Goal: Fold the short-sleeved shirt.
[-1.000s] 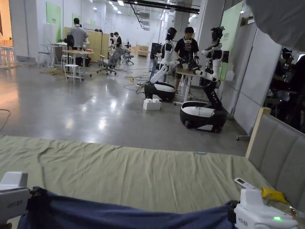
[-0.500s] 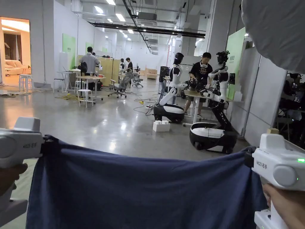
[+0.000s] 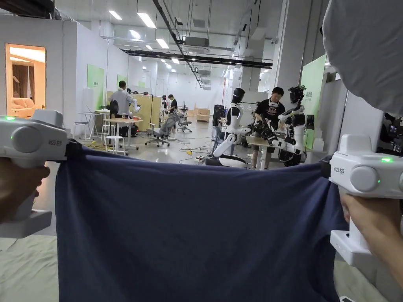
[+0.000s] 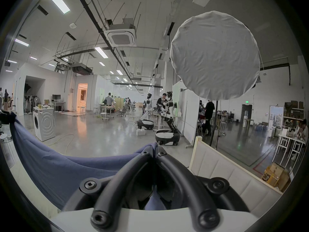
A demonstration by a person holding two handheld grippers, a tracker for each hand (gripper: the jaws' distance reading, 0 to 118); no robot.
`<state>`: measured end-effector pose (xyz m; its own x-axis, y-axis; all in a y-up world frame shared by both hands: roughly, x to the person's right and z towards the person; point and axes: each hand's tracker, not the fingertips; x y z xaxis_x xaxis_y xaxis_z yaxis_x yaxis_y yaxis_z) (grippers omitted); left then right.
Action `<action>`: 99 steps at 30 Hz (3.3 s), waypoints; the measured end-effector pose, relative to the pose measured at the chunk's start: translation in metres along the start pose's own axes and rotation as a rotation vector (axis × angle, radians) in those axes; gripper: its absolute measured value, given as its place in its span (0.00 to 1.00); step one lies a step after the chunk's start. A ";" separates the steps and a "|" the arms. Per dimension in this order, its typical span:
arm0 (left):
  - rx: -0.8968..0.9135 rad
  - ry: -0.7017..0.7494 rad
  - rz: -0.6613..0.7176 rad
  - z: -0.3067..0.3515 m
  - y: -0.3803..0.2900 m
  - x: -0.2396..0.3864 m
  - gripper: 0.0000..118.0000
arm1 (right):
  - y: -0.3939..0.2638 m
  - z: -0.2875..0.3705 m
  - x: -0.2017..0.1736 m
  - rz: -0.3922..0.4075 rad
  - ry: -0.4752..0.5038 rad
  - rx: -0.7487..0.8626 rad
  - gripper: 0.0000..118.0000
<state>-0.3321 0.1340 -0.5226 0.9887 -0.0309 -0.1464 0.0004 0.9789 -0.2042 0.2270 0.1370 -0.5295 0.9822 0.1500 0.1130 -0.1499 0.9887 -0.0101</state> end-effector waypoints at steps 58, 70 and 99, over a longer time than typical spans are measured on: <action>-0.526 -0.052 -0.049 0.277 -0.463 -0.033 0.04 | -0.376 0.352 -0.007 0.170 0.163 -0.626 0.02; -0.794 -0.068 -0.172 0.241 -0.517 -0.027 0.05 | -0.443 0.333 -0.027 0.329 0.181 -0.926 0.02; -0.060 -0.043 0.021 0.225 -0.381 0.065 0.16 | -0.320 0.291 -0.121 -0.064 0.079 -0.149 0.46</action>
<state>-0.2346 -0.1956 -0.2364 0.9940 0.0000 -0.1096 -0.0285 0.9655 -0.2589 0.1233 -0.1998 -0.2508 0.9959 0.0812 0.0402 -0.0742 0.9855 -0.1529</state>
